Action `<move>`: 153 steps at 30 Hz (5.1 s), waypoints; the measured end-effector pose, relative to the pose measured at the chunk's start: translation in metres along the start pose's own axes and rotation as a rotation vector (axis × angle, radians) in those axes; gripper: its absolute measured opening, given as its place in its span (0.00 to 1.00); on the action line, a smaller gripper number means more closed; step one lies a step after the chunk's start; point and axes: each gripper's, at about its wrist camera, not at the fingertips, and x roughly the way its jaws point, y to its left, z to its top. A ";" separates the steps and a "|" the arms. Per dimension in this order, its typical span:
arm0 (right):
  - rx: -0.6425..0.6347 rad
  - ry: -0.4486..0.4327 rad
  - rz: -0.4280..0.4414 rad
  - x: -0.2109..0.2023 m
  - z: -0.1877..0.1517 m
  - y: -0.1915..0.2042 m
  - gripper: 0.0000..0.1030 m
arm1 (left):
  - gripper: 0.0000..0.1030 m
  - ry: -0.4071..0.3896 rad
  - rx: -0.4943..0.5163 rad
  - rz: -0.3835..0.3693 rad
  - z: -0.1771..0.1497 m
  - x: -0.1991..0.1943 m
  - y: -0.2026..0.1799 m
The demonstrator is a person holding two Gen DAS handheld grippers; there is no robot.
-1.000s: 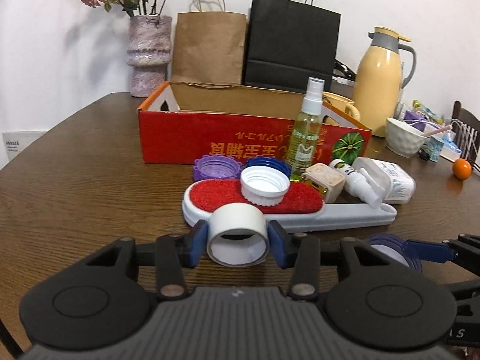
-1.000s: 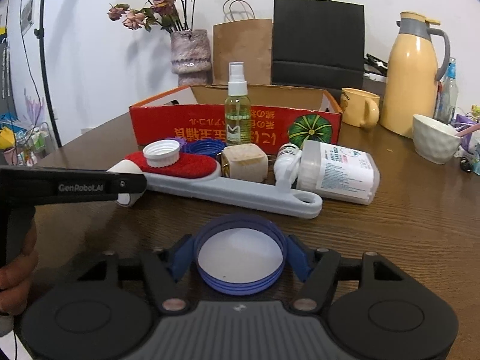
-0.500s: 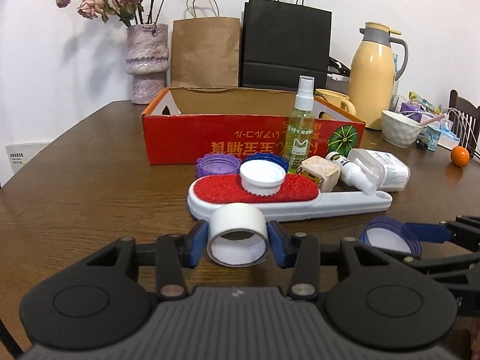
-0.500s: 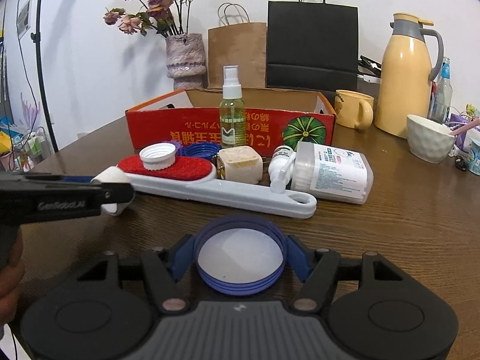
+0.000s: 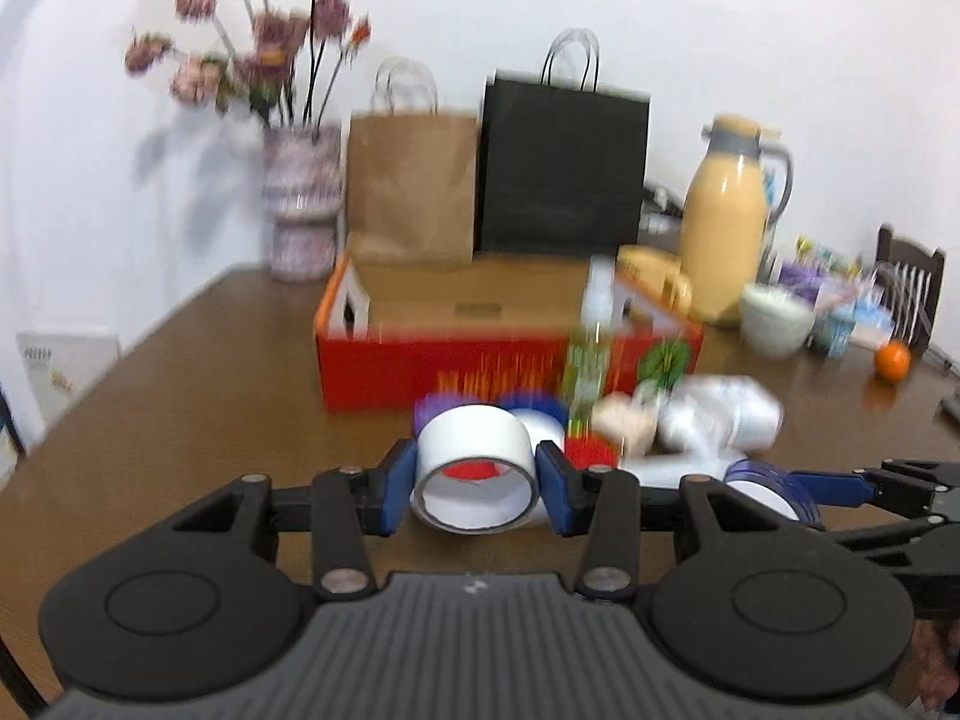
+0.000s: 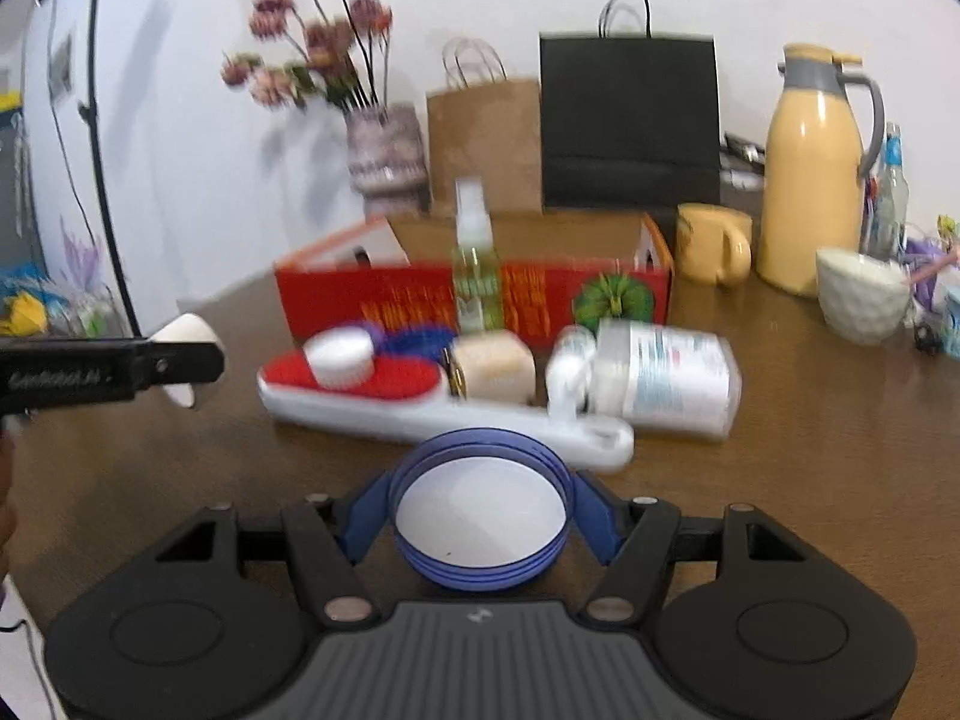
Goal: Organize rigid objects
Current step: 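Carry the tape roll and blue-rimmed lid into the red box and release both, then withdraw both grippers from the box back toward the lint roller, then grasp the white bottle cap with the left gripper while the right gripper grasps the cream cube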
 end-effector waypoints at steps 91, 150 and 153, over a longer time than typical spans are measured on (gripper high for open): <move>0.030 -0.097 0.049 -0.043 0.063 -0.025 1.00 | 1.00 0.068 -0.052 0.009 0.033 -0.028 0.011; -0.071 0.189 0.118 0.141 0.057 -0.025 0.55 | 0.40 0.085 0.034 -0.041 0.002 0.101 -0.011; -0.115 0.208 0.080 0.145 0.055 -0.017 0.56 | 0.40 0.062 -0.007 -0.031 0.003 0.088 0.002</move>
